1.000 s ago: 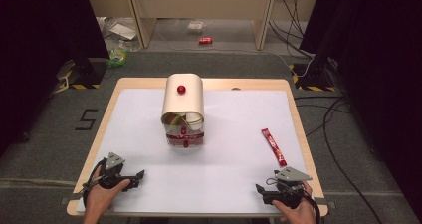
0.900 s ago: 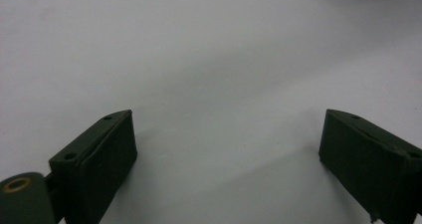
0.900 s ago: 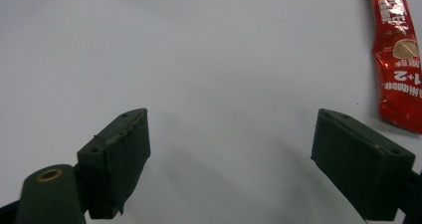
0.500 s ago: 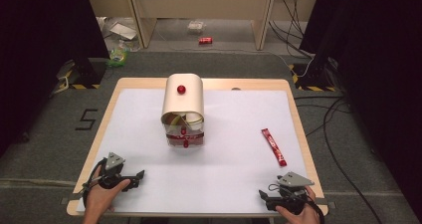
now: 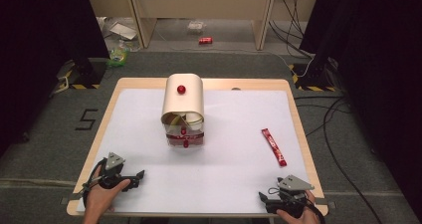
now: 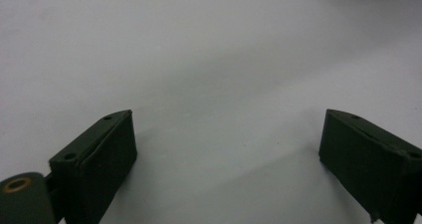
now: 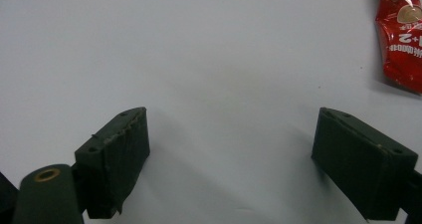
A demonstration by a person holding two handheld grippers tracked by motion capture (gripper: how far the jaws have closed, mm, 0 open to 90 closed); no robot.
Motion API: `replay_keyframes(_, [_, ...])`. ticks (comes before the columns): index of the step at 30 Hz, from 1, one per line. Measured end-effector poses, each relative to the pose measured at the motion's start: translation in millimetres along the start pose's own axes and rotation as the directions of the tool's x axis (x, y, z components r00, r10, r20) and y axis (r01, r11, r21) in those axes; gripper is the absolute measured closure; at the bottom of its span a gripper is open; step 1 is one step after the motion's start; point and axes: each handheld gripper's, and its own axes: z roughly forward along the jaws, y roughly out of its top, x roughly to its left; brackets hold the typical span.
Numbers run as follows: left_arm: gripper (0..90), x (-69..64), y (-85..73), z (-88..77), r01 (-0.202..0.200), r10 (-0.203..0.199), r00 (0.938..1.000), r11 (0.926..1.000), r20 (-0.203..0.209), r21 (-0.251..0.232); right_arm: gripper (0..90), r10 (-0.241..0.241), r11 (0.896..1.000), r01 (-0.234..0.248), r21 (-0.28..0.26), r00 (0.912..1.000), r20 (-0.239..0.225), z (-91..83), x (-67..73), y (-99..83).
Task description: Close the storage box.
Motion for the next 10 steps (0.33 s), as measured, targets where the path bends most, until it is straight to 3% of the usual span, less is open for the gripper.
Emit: replay_keyframes(10, [7.1,0.0,0.0,0.1,0.0,0.0,1.0,1.0,0.0,-0.001,15.3,-0.001,1.0,0.001,-0.006,1.0,0.001,-0.1,0.0,-0.8])
